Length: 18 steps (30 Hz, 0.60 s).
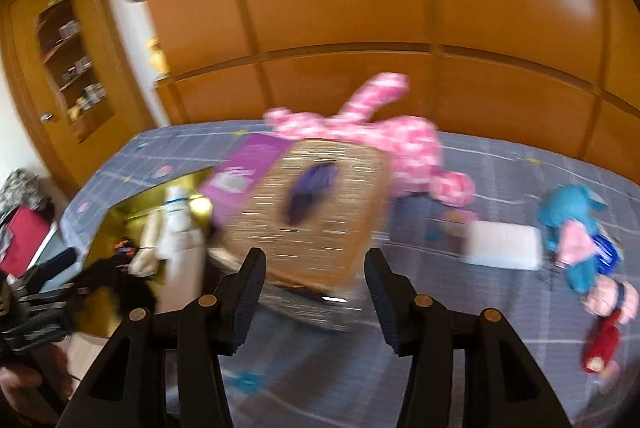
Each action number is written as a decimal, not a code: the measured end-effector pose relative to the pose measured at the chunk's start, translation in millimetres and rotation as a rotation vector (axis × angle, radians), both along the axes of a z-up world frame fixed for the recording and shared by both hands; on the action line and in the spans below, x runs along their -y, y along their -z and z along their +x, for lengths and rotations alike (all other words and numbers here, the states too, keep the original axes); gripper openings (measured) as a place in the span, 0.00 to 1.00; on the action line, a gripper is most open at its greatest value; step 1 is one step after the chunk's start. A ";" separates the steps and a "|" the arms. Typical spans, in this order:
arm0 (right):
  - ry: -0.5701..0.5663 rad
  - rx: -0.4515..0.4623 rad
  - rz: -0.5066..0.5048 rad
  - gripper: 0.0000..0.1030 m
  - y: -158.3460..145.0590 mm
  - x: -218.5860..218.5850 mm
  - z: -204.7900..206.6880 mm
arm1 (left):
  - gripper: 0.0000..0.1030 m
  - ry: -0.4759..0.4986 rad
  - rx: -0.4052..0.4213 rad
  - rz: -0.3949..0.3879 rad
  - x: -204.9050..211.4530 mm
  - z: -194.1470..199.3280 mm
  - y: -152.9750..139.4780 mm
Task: Organize soft objects
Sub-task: 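Move both tools back to the pile of soft items on the bed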
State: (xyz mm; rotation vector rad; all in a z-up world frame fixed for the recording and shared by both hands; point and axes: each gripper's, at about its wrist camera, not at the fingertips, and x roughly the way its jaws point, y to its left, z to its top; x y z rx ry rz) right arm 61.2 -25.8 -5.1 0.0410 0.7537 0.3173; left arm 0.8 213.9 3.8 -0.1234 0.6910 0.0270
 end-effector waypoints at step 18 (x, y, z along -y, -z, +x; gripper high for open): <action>0.678 -0.042 0.049 0.51 15.2 282.8 10.6 | 1.00 0.601 -0.037 0.197 227.0 44.1 -1.6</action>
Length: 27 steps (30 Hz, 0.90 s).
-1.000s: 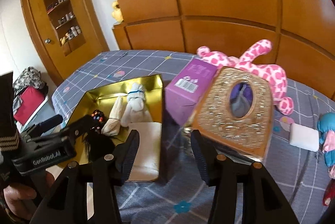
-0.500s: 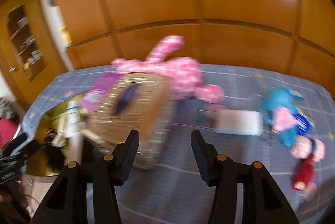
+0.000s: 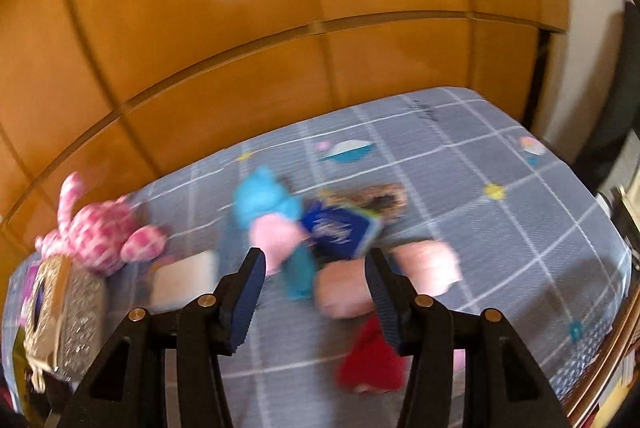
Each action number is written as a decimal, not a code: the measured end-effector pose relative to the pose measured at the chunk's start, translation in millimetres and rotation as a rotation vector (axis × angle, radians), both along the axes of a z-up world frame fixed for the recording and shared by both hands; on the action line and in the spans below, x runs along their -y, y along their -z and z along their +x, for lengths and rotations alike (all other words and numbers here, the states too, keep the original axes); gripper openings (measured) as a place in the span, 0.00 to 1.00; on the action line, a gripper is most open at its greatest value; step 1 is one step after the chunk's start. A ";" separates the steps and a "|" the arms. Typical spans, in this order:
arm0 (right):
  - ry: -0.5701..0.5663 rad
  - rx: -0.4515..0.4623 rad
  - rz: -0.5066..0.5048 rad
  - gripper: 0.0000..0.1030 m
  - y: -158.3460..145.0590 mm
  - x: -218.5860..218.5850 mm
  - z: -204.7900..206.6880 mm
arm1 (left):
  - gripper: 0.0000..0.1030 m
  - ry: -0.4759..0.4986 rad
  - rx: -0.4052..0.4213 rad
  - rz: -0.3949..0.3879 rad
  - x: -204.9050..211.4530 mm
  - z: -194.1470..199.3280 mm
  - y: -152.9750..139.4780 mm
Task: Organize soft objects
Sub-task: 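Move both tools back to the pile of soft items on the bed, then grasp the white foam block with the left tool while the right tool approaches the red knit hat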
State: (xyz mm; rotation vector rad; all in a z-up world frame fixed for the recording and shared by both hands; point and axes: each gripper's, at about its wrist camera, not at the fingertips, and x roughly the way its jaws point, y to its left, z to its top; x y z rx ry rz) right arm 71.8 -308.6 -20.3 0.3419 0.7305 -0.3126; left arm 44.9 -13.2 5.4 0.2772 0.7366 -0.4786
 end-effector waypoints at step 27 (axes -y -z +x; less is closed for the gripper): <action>0.061 0.183 0.395 0.58 21.0 64.6 -20.2 | 1.00 0.094 -0.161 0.309 148.1 165.3 119.6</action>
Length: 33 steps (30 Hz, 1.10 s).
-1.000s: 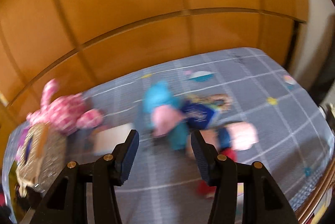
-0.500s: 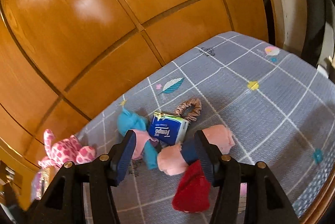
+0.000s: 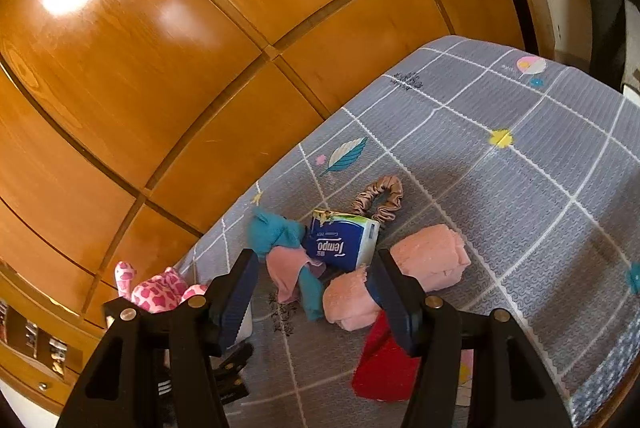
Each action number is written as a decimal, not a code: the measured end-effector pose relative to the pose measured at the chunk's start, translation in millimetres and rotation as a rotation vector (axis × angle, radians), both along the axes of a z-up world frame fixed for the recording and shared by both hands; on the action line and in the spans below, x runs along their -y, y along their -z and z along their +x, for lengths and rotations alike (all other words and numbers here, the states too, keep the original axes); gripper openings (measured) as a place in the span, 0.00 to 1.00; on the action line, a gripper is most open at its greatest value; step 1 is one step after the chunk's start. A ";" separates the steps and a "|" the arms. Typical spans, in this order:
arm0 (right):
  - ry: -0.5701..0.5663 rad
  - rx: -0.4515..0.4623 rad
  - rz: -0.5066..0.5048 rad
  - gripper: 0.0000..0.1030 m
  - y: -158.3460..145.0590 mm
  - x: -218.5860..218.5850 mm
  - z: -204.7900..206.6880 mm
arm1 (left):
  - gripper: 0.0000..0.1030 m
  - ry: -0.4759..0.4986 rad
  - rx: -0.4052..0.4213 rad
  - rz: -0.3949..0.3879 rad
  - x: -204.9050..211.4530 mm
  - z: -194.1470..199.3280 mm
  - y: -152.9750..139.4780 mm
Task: Organize soft objects
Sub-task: 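Grasp the white foam block with the left tool while the right tool approaches the red knit hat, then grasp the red knit hat with the right tool while the left tool holds the white block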
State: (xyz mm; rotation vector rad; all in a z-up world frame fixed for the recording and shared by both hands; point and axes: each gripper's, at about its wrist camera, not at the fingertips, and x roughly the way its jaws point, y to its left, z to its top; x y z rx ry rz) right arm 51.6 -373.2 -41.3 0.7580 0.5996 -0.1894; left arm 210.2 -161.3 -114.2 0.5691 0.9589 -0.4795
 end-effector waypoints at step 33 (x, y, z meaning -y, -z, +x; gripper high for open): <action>0.083 -0.019 0.094 0.58 13.3 20.3 -3.9 | 0.23 -0.087 -0.036 -0.420 -89.6 -115.1 -57.4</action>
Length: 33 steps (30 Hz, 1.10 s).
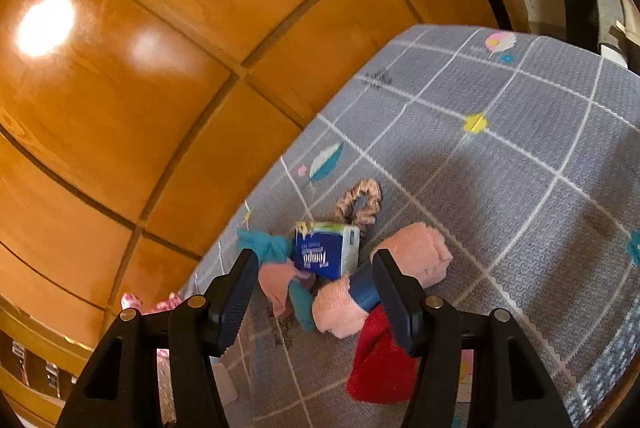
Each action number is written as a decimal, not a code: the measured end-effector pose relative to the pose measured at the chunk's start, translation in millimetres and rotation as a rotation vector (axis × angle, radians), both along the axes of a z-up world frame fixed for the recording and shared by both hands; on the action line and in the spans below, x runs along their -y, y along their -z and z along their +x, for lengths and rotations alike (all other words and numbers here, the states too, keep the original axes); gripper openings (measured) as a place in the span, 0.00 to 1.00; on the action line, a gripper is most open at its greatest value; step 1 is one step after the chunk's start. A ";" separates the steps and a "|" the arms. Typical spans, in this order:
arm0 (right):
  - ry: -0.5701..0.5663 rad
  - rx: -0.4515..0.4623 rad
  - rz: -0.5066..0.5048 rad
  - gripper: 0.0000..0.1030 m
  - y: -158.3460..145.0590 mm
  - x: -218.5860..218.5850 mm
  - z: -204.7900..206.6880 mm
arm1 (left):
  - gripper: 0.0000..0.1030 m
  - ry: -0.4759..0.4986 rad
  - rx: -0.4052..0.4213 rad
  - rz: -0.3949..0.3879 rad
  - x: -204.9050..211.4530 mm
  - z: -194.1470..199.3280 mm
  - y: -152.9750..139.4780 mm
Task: Organize soft objects
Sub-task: 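Grasp the red knit hat with the right tool while the left tool holds the white block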
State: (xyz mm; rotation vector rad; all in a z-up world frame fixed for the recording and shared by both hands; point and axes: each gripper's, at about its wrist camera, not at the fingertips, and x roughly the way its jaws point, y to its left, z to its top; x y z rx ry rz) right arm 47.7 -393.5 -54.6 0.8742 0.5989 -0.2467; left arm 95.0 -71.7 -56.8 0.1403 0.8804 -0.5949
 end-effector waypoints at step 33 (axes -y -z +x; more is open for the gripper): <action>-0.264 -0.671 -0.378 0.30 62.9 -76.5 64.5 | 0.22 0.014 0.007 -0.121 -41.1 -61.0 -16.1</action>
